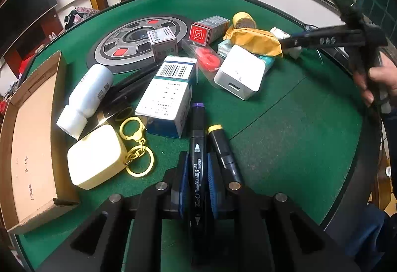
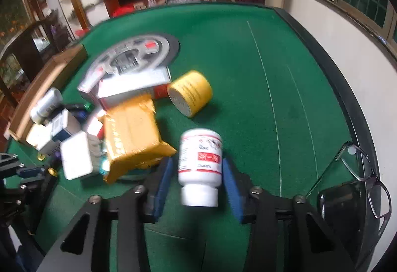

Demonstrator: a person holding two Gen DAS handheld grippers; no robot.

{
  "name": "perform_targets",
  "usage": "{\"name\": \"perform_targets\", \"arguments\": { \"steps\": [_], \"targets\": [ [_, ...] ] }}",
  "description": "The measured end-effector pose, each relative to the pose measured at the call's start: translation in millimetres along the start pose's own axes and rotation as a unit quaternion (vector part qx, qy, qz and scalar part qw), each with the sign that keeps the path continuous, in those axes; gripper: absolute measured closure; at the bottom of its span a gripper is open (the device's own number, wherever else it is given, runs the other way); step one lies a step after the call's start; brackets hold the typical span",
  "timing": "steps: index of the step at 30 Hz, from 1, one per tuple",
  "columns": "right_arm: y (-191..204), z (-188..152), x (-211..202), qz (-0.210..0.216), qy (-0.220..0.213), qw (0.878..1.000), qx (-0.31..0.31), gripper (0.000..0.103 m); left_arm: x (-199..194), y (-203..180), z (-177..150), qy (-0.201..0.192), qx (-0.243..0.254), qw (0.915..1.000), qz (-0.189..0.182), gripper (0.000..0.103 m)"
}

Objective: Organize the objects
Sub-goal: 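Grasp the purple-capped black marker with the left tool while the right grasps the white pill bottle, then carry marker and bottle over the cardboard tray and open both tools to drop them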

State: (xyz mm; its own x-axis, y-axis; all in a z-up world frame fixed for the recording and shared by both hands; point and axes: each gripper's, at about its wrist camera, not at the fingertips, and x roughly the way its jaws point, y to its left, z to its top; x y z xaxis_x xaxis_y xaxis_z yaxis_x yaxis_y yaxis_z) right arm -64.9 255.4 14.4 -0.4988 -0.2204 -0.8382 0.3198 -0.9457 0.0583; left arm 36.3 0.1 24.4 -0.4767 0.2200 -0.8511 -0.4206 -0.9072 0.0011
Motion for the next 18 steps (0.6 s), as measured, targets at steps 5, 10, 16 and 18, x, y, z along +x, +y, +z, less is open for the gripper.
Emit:
{"name": "perform_targets", "arguments": {
  "steps": [5, 10, 16, 18],
  "targets": [
    [-2.8, -7.0, -3.5, 0.009, -0.006, 1.0, 0.028, 0.064, -0.8, 3.6, -0.1, -0.008, -0.014, 0.9998, -0.009, 0.089],
    [-1.9, -15.2, -26.7, 0.015, -0.029, 0.998, 0.052, 0.064, -8.5, 15.0, -3.9, -0.02, -0.053, 0.997, -0.053, 0.089],
    [26.7, -12.0, -60.7, 0.053, -0.063, 0.996, 0.036, 0.064, -33.8, 35.8, -10.0, -0.058, -0.094, 0.9913, -0.073, 0.089],
    [47.7, -6.2, -67.2, 0.068, -0.067, 0.995, 0.017, 0.064, -45.7, 45.6, -13.2, -0.073, -0.105, 0.9896, -0.067, 0.089]
  ]
}}
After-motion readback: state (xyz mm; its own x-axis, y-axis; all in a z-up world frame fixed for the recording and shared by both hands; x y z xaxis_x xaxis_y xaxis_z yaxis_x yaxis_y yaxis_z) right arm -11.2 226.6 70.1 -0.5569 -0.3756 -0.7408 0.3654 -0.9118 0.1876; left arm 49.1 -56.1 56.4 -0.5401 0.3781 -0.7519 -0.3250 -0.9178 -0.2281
